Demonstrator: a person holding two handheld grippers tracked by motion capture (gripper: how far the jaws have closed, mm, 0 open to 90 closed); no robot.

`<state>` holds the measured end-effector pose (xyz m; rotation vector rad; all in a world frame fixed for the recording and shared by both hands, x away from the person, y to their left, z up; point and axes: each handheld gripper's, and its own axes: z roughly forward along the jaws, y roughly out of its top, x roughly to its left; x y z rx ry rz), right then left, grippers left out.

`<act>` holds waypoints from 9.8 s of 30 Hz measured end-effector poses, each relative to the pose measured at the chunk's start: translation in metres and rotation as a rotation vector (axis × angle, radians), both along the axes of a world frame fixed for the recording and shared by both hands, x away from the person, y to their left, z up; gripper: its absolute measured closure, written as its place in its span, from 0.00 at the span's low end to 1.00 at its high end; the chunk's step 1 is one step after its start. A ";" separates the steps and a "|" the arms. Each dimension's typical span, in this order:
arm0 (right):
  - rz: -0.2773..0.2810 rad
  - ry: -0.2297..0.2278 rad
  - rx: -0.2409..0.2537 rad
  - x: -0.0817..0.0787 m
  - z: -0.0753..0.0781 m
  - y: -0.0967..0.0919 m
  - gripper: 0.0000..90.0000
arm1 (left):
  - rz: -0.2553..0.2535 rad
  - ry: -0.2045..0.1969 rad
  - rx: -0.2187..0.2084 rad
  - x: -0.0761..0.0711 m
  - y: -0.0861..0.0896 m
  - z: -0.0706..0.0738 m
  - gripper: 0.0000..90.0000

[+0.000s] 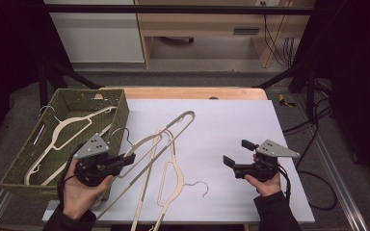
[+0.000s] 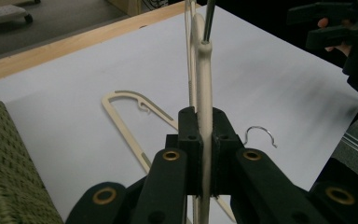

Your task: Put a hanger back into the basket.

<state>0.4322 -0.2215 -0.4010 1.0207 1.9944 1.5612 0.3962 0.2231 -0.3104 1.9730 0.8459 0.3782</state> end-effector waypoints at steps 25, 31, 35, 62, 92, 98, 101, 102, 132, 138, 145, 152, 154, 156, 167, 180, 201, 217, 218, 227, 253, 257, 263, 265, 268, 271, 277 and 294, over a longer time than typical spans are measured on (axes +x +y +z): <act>-0.006 0.000 -0.010 0.000 0.000 -0.003 0.07 | 0.032 -0.040 0.113 0.051 0.090 0.083 0.95; -0.006 -0.004 -0.009 0.001 0.000 -0.002 0.07 | 0.026 -0.021 0.129 0.070 0.110 0.076 0.95; -0.007 -0.004 -0.011 0.001 0.000 -0.002 0.07 | 0.031 -0.018 0.130 0.081 0.124 0.069 0.95; -0.010 0.009 -0.011 0.003 -0.002 -0.007 0.05 | 0.154 -0.033 0.077 0.109 0.206 0.023 0.95; -0.002 0.004 -0.023 0.003 -0.001 -0.006 0.05 | 0.188 0.128 0.005 0.108 0.210 -0.044 0.94; -0.006 0.006 -0.020 0.001 0.000 -0.005 0.05 | 0.224 0.180 0.026 0.115 0.205 -0.059 0.93; -0.007 0.005 -0.017 0.001 0.000 -0.005 0.05 | 0.266 0.191 0.022 0.116 0.209 -0.064 0.92; -0.006 0.003 -0.016 0.001 0.000 -0.005 0.05 | 0.276 0.191 0.012 0.116 0.211 -0.065 0.92; 0.000 0.011 -0.025 0.002 -0.002 -0.002 0.05 | 0.551 0.332 0.203 0.124 0.230 -0.088 0.69; 0.003 0.009 -0.023 0.002 -0.002 -0.002 0.05 | 0.591 0.339 0.218 0.122 0.225 -0.089 0.60; 0.001 0.010 -0.026 0.002 -0.002 -0.001 0.05 | 0.604 0.293 0.266 0.111 0.219 -0.079 0.54; 0.003 0.011 -0.021 0.001 -0.002 -0.002 0.05 | 0.534 0.147 0.158 0.092 0.212 -0.057 0.50; 0.004 0.011 -0.021 0.001 -0.003 -0.002 0.04 | 0.499 0.080 0.105 0.084 0.205 -0.049 0.47; 0.003 0.015 -0.023 0.002 -0.003 -0.002 0.04 | 0.470 0.026 0.069 0.077 0.197 -0.041 0.43; 0.013 0.011 -0.026 0.000 -0.003 -0.001 0.04 | 0.289 -0.143 -0.063 0.044 0.129 -0.022 0.20; 0.051 0.023 -0.038 -0.002 -0.005 0.004 0.05 | 0.076 -0.193 -0.106 0.015 0.040 -0.040 0.08; 0.246 0.067 -0.160 -0.004 -0.027 0.061 0.20 | -0.029 -0.085 -0.073 0.002 -0.003 -0.091 0.09; 0.430 0.210 -0.376 0.012 -0.071 0.115 0.64 | -0.052 -0.055 -0.048 0.003 -0.013 -0.107 0.10; 0.438 0.212 -0.381 0.013 -0.072 0.117 0.66 | -0.052 -0.055 -0.053 0.003 -0.013 -0.107 0.10; 0.485 0.212 -0.434 0.018 -0.079 0.120 0.90 | -0.061 -0.052 -0.046 0.002 -0.016 -0.108 0.10; 0.576 0.215 -0.426 0.014 -0.053 0.120 1.00 | -0.240 0.135 0.165 0.009 -0.102 -0.145 0.34; 0.576 0.208 -0.429 0.011 -0.048 0.122 1.00 | -0.252 0.171 0.191 0.008 -0.110 -0.150 0.44; 0.573 0.207 -0.429 0.008 -0.039 0.124 1.00 | -0.257 0.220 0.210 0.008 -0.114 -0.153 0.59; 0.578 0.203 -0.437 0.006 -0.036 0.124 1.00 | -0.258 0.234 0.218 0.008 -0.114 -0.153 0.63; 0.571 0.199 -0.447 0.003 -0.031 0.127 1.00 | -0.251 0.256 0.224 0.008 -0.115 -0.155 0.70; 0.573 0.195 -0.454 0.001 -0.027 0.129 0.99 | -0.243 0.258 0.218 0.008 -0.115 -0.155 0.78; 0.569 0.170 -0.430 -0.002 -0.023 0.128 0.98 | -0.220 0.260 0.220 0.005 -0.114 -0.151 0.80; 0.172 -0.008 0.007 0.004 0.011 0.044 0.29 | -0.099 0.195 0.202 -0.005 -0.091 -0.122 0.83</act>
